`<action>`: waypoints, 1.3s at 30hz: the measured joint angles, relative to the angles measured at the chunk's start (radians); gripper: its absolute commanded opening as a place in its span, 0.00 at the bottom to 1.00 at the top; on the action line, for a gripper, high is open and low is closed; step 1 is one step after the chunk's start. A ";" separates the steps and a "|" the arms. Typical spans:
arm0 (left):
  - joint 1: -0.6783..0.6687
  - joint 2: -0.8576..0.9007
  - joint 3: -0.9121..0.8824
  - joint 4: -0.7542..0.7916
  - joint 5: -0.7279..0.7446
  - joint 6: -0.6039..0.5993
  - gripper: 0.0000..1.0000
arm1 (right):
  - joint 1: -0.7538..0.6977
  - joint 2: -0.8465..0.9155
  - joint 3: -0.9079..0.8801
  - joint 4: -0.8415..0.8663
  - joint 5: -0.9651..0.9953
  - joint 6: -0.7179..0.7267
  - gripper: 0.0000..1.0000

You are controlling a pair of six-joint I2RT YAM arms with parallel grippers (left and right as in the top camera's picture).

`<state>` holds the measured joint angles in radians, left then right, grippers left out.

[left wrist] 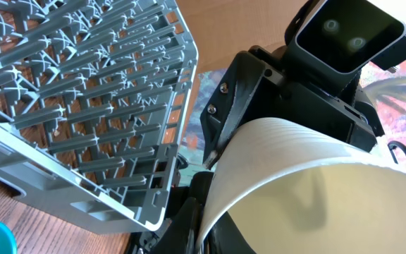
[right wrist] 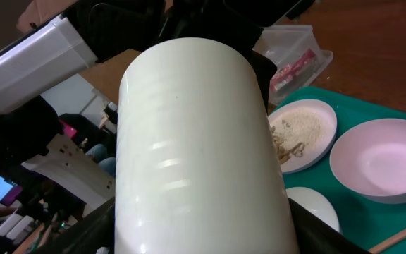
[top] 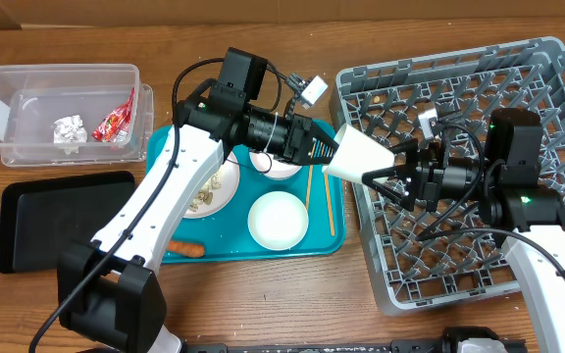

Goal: Sort waste into correct bins and load items into the dishwasher
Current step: 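Hand the white cup from the left gripper to the right gripper, then place the white cup upside down in the dish rack with the right gripper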

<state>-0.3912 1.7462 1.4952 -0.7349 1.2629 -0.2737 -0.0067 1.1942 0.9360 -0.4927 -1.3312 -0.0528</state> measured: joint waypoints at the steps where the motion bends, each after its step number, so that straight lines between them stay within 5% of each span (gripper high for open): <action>1: 0.000 0.000 0.000 0.000 -0.002 -0.003 0.14 | 0.000 0.000 0.000 0.002 0.001 0.000 0.51; 4: 0.000 0.000 0.000 -0.002 -0.014 -0.012 0.39 | 0.000 0.000 0.000 0.005 0.011 0.001 0.47; 9: 0.004 0.000 0.000 -0.048 -0.060 -0.002 0.58 | 0.000 0.000 0.000 0.002 0.089 0.042 0.40; 19: 0.156 -0.021 0.003 -0.306 -0.462 0.076 0.62 | -0.037 -0.041 0.008 -0.196 0.423 0.106 0.33; 28: 0.352 -0.231 0.004 -0.418 -0.855 0.094 0.66 | -0.273 -0.100 0.189 -0.525 0.868 0.146 0.33; 39: 0.365 -0.294 0.004 -0.446 -1.014 0.101 0.72 | -0.594 -0.023 0.203 -0.686 1.308 0.215 0.34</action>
<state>-0.0261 1.4525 1.4994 -1.1812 0.2489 -0.1726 -0.6010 1.1709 1.1389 -1.1786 -0.0227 0.1623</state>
